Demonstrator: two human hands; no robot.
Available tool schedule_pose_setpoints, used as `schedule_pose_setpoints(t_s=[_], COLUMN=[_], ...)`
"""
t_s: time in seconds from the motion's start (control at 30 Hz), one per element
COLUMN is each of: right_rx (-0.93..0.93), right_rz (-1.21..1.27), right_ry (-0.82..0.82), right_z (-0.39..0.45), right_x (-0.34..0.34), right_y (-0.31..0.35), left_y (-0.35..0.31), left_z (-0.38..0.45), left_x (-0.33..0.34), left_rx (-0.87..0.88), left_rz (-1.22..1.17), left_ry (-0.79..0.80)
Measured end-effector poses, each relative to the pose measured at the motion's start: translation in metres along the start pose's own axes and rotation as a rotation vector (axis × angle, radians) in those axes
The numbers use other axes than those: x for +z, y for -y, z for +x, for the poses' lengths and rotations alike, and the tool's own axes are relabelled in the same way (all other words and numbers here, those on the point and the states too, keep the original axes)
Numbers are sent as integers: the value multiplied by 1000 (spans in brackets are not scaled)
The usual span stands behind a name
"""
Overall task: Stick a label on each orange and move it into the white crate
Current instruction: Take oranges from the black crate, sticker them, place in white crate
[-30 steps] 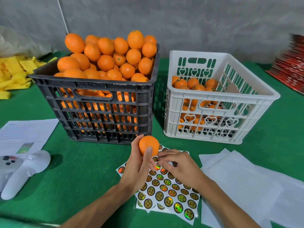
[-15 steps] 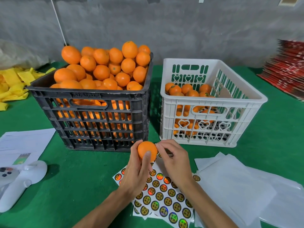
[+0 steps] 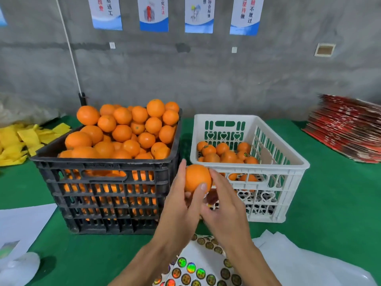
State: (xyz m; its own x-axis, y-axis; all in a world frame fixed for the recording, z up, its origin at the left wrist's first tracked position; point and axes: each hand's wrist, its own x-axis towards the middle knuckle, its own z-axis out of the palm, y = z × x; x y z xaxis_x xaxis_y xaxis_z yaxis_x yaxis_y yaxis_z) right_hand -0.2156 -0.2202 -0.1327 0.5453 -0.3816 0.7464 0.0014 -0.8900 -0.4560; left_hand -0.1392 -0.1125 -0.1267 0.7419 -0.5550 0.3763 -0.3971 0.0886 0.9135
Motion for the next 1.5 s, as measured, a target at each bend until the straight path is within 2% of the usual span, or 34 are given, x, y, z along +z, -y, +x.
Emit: schedule_pose_setpoints(t_s=[0.07, 0.13, 0.2, 0.27, 0.37, 0.57, 0.67, 0.77, 0.87, 1.1, 1.23, 1.33, 1.4, 1.5], right_rx=[64, 119, 113, 59, 59, -27, -29, -43, -63, -59, -61, -19, 12, -11], right_rz=[69, 97, 56, -61, -120, -201, -222, -240, -260, -235, -188, 69, 287, 431], right_ry=[-6, 11, -2, 142, 333, 345, 338, 381, 385, 379, 350, 343, 340, 214], right_z=[32, 64, 92, 114, 126, 117, 118, 119, 120, 118, 117, 113, 105, 79], right_x=[-9, -14, -15, -12, 2, 25, 26, 27, 27, 30, 26, 19, 16, 14], right_y=[-1, -4, -10, -19, -34, -43, -43, -45, -47, -48, -46, -35, -21, 0], left_y=[-25, -42, -53, -60, -56, -38, -37, -23, -10, -13, -45, -64, -67, -61], left_z=[25, 55, 87, 119, 164, 250, 293, 325, 343, 334, 279, 211, 163, 100], left_x=[1, -4, -13, -27, -53, -93, -105, -118, -125, -130, -114, -94, -80, -68], left_rx=[92, 205, 306, 334, 216, 1, -80, -168, -144, 47, 315, 561, 613, 686], left_rz=[83, 270, 454, 562, 730, 1074, 1180, 1159, 1143, 1097, 872, 759, 686, 605], left_ry=[87, 102, 24, -56, -67, -43, 57, 193, 250, 106, 12, 57, 70, 32])
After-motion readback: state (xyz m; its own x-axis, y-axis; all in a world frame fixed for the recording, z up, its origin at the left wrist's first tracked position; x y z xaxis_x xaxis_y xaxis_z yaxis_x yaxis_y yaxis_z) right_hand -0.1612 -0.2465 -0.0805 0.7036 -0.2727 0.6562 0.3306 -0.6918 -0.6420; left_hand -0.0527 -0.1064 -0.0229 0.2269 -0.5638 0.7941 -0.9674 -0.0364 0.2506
